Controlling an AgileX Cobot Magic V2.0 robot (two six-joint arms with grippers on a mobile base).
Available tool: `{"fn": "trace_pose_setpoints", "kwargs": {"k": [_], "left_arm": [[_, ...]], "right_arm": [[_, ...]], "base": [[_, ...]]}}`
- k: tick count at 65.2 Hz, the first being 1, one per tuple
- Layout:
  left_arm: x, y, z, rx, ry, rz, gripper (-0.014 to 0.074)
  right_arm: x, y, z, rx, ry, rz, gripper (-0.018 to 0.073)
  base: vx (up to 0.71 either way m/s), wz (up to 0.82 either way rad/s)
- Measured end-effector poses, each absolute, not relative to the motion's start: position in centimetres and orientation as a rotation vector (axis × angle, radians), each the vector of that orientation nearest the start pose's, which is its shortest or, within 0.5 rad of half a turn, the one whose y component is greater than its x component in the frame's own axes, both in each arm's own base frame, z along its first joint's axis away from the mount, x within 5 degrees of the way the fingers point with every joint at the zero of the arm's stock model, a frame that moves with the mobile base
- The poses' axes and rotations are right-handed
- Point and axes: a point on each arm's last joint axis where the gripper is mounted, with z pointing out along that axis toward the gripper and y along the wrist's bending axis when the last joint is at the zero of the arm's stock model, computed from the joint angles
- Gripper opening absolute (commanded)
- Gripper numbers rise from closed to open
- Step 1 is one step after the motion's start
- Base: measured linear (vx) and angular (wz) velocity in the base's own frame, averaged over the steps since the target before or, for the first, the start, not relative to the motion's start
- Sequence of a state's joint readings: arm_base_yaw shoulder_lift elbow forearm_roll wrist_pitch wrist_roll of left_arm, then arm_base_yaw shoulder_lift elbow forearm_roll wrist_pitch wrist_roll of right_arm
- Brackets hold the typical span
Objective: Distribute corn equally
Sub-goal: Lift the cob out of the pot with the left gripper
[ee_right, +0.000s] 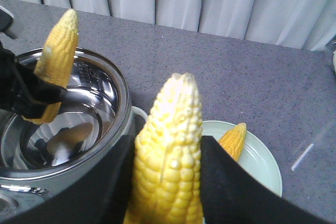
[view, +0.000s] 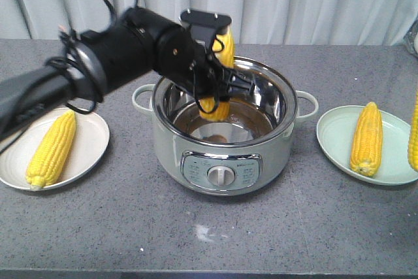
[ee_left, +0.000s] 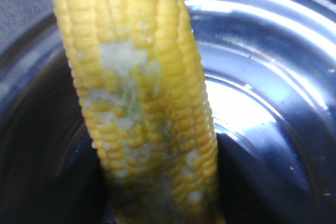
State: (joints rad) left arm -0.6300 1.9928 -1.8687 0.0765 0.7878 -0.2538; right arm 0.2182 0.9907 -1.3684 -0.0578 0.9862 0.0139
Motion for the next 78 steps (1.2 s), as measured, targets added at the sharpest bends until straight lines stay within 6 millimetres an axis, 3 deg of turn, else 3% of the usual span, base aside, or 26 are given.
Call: {"fn": "trace_pose_setpoints", "kwargs": {"k": [20,36,59,78], "left_arm": [[34.5,-23.0,38.9,0.454,2.268,-0.283,0.0128],[32.8,-17.8,42.5,0.343,2.300,-0.208,0.0128],[30.4,-11.8,45.8,0.177,2.294,-0.038,0.0128],[27.5,-8.2,44.8,0.060,2.321,0.032,0.0128]], "right_arm": [[16.8,3.3,46.7,-0.217,2.080,0.071,0.0098],[16.8,3.3,46.7,-0.218,2.081,0.071,0.0098],[16.8,3.3,46.7,-0.218,2.081,0.071,0.0098],[16.8,3.3,46.7,-0.218,2.081,0.071,0.0098]], "base": [[0.00,0.00],[0.00,0.00],[0.00,0.00],[0.00,0.00]]}}
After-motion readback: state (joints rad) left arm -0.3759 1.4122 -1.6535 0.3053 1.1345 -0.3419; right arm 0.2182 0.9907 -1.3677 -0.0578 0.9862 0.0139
